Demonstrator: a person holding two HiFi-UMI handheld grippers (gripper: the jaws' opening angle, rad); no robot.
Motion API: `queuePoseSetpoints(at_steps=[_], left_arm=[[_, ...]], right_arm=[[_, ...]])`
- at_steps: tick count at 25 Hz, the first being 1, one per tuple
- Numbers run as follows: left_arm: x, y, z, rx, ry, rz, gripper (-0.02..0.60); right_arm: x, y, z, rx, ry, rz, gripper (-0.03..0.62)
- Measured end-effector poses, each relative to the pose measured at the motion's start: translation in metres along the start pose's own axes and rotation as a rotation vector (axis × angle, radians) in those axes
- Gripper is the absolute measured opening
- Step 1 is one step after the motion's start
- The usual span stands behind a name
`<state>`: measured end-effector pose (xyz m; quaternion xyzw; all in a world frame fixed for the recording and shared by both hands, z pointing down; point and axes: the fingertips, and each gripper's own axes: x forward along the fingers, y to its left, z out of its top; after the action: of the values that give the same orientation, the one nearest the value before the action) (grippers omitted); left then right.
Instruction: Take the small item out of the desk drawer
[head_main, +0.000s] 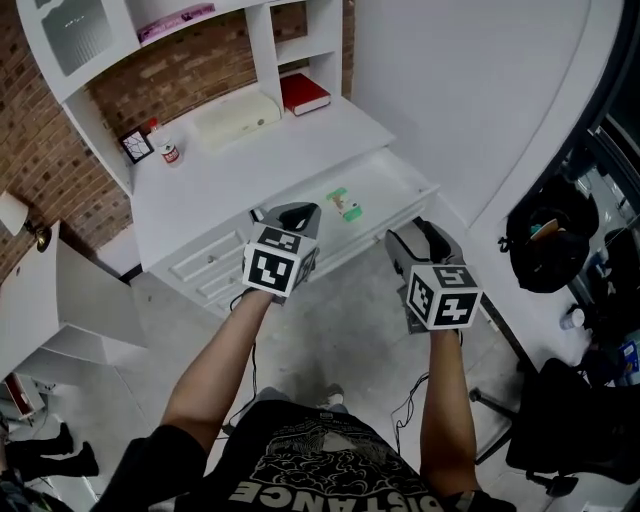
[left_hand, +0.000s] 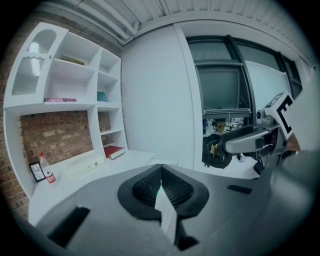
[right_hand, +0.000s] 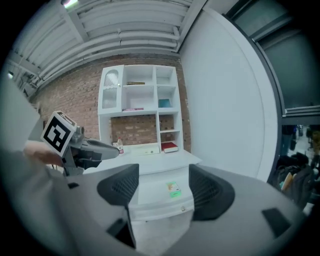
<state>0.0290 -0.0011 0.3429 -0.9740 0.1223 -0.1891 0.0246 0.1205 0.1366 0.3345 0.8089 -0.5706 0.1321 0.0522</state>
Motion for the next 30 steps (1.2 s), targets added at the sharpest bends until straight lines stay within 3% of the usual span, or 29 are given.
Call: queuePoseSetpoints(at_steps=[16,30], left_arm=[[0.038,0.055,-0.009,-0.045,-0.001,0.084,0.009],[0.133,0.174,-0.004,-0.129,0.002,0.121,0.009]], right_arm=[[0.082,0.001,0.004,-0.058,0.049,0.109,0.354],[0.238,-0.008,0.036,-0.108,0.122,0.166,0.374]])
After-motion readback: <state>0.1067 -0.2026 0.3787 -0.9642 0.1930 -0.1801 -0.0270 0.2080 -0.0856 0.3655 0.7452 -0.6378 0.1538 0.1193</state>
